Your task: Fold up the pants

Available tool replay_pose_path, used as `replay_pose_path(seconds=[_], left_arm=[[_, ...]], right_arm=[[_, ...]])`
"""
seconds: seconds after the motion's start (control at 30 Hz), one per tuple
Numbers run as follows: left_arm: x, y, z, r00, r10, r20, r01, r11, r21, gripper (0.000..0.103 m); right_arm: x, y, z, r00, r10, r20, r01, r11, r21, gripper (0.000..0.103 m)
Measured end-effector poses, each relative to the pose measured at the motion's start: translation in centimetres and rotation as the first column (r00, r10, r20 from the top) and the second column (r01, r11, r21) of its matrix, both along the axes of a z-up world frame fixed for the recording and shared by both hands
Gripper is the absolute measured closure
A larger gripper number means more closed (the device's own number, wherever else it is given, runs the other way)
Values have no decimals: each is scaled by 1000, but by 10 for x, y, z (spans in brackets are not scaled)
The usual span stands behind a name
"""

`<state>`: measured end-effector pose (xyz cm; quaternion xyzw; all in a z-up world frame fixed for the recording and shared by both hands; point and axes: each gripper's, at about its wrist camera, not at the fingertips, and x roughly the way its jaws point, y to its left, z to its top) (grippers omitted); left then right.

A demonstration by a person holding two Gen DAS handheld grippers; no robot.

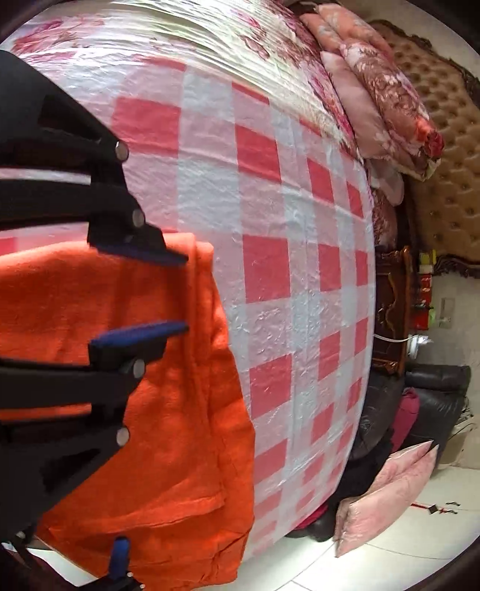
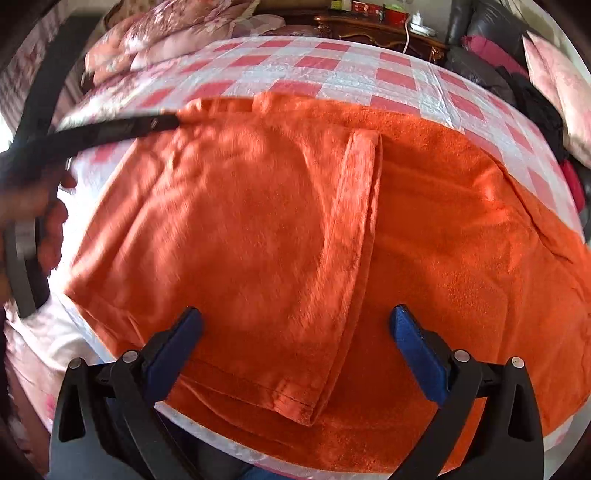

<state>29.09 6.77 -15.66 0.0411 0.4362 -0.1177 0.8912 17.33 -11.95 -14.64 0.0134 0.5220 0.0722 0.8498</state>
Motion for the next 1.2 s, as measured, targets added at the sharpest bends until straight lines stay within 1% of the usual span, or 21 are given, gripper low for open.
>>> replay_pose_path(seconds=[0.1, 0.13, 0.23, 0.3, 0.37, 0.4, 0.43, 0.47, 0.5, 0.57, 0.63, 0.7, 0.73, 0.77, 0.83, 0.9, 0.97, 1.03, 1.1, 1.13, 1.2], left_arm=[[-27, 11, 3, 999, 49, 13, -48, 998, -27, 63], [-38, 13, 2, 998, 59, 17, -59, 998, -26, 63], [-71, 9, 0, 998, 51, 40, -52, 999, 16, 63], [-87, 7, -5, 999, 42, 27, -43, 998, 43, 63], [-99, 5, -15, 1000, 29, -7, -29, 997, 66, 63], [-103, 5, -19, 1000, 29, -12, -28, 997, 79, 63], [-108, 5, -19, 1000, 31, 1, -31, 995, 91, 60], [-110, 5, -19, 999, 33, 0, -33, 994, 100, 59], [-111, 6, -19, 999, 35, -2, -35, 994, 102, 57], [-113, 12, -17, 999, 51, -6, -51, 994, 99, 53], [-116, 18, -14, 997, 71, -9, -70, 994, 79, 49], [-118, 28, -16, 993, 109, -33, -107, 992, 69, 43], [-120, 32, -17, 992, 121, -44, -118, 991, 66, 43], [-122, 36, -19, 990, 129, -61, -126, 991, 55, 43], [-129, 43, -21, 987, 139, -86, -139, 990, 6, 43], [-134, 45, -20, 986, 139, -95, -140, 990, -6, 45], [-136, 46, -18, 986, 127, -107, -130, 991, -24, 54], [-136, 49, -16, 984, 123, -131, -134, 988, -83, 68], [-137, 54, -16, 980, 123, -154, -145, 979, -143, 75], [-137, 57, -17, 978, 127, -166, -156, 971, -178, 75], [-138, 66, -18, 971, 126, -204, -180, 945, -272, 76]], right_arm=[[14, 5, 20, 996, 1, 85, 0, 1000, -19, 5], [21, 7, 23, 995, -1, 96, 4, 1000, -30, 5], [45, 7, 22, 993, -29, 115, 34, 998, -47, 5], [58, 8, 15, 993, -43, 106, 49, 997, -56, 5], [65, 7, 7, 994, -52, 93, 58, 996, -67, 5], [69, 6, 0, 995, -62, 74, 67, 995, -78, 5], [70, 5, -6, 996, -72, 53, 76, 994, -83, 5], [73, 2, -12, 996, -79, 32, 81, 994, -77, 5], [71, -1, -12, 995, -87, 43, 89, 995, -55, 4], [71, 1, -12, 996, -79, 44, 82, 994, -69, 5], [70, 0, -13, 996, -81, 42, 84, 995, -63, 5], [70, 0, -14, 996, -79, 46, 81, 995, -64, 5], [69, 0, -14, 996, -79, 48, 82, 995, -64, 5], [69, 0, -14, 996, -79, 49, 82, 995, -63, 4], [69, 0, -14, 996, -79, 50, 82, 995, -63, 4], [69, 1, -14, 996, -78, 50, 81, 995, -63, 4], [69, 0, -14, 996, -76, 47, 79, 995, -63, 4], [69, 0, -13, 996, -72, 43, 75, 995, -63, 4], [68, 0, -13, 997, -68, 38, 70, 996, -63, 4], [68, -1, -13, 997, -68, 35, 70, 996, -62, 4], [64, -2, -12, 997, -77, 23, 78, 995, -57, 5]])
